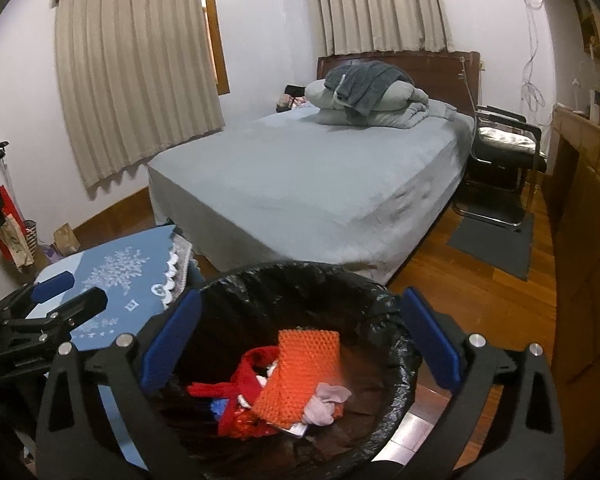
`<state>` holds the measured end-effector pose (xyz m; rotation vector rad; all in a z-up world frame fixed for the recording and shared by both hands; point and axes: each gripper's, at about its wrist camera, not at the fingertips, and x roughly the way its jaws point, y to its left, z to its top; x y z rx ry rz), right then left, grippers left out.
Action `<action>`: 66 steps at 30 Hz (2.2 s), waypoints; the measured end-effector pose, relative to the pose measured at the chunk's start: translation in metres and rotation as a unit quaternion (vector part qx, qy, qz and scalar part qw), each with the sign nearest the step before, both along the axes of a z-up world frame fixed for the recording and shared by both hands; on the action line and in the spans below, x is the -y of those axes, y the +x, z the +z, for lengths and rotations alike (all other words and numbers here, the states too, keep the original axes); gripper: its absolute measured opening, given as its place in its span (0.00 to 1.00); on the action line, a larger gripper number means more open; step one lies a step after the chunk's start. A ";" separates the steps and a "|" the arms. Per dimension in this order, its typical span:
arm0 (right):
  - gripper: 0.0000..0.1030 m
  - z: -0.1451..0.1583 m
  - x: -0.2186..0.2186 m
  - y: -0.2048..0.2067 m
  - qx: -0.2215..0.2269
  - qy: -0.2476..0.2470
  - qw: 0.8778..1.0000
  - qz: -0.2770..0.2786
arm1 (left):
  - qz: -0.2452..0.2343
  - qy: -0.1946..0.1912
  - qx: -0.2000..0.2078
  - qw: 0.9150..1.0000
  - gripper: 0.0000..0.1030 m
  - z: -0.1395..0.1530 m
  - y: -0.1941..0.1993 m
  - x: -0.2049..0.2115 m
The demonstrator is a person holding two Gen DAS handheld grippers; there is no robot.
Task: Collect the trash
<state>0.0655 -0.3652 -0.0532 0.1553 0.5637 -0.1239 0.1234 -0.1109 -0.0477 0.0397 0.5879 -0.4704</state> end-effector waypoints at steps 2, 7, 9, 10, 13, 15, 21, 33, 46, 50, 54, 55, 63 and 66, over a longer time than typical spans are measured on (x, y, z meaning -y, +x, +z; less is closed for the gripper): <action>0.95 0.005 -0.005 -0.003 0.001 0.002 1.000 0.007 | 0.011 0.003 0.002 1.000 0.94 0.005 -0.005 -0.009; 0.95 0.014 -0.020 -0.010 -0.005 0.004 1.000 0.026 | 0.037 0.006 0.009 0.999 0.94 0.018 -0.019 -0.029; 0.95 0.018 -0.027 -0.015 -0.002 0.004 0.999 0.033 | 0.049 0.010 0.014 0.999 0.94 0.021 -0.027 -0.037; 0.95 0.020 -0.029 -0.017 -0.002 0.004 0.999 0.035 | 0.053 0.012 0.015 0.998 0.94 0.023 -0.030 -0.040; 0.95 0.026 -0.042 -0.025 0.002 0.000 0.999 0.045 | 0.066 0.018 0.015 0.998 0.94 0.025 -0.041 -0.050; 0.95 0.030 -0.049 -0.030 0.003 -0.005 0.999 0.050 | 0.073 0.025 0.020 0.997 0.94 0.025 -0.049 -0.055; 0.95 0.038 -0.065 -0.042 0.005 -0.010 0.998 0.066 | 0.087 0.033 0.027 0.995 0.94 0.031 -0.069 -0.069; 0.95 0.050 -0.091 -0.059 0.012 -0.029 0.995 0.091 | 0.098 0.026 0.040 0.994 0.94 0.045 -0.097 -0.087; 0.95 0.056 -0.102 -0.061 0.016 -0.033 0.994 0.100 | 0.106 0.023 0.048 0.993 0.94 0.053 -0.104 -0.092; 0.95 0.056 -0.102 -0.061 0.016 -0.034 0.994 0.100 | 0.107 0.023 0.048 0.993 0.94 0.053 -0.105 -0.092; 0.95 0.056 -0.102 -0.061 0.016 -0.033 0.994 0.100 | 0.107 0.023 0.049 0.993 0.94 0.052 -0.105 -0.092; 0.95 0.056 -0.102 -0.062 0.016 -0.034 0.994 0.101 | 0.107 0.023 0.048 0.993 0.94 0.053 -0.104 -0.093; 0.95 0.057 -0.105 -0.060 0.016 -0.034 0.994 0.104 | 0.109 0.023 0.048 0.993 0.94 0.054 -0.104 -0.097; 0.95 0.057 -0.105 -0.060 0.017 -0.035 0.994 0.104 | 0.109 0.024 0.048 0.993 0.94 0.054 -0.103 -0.097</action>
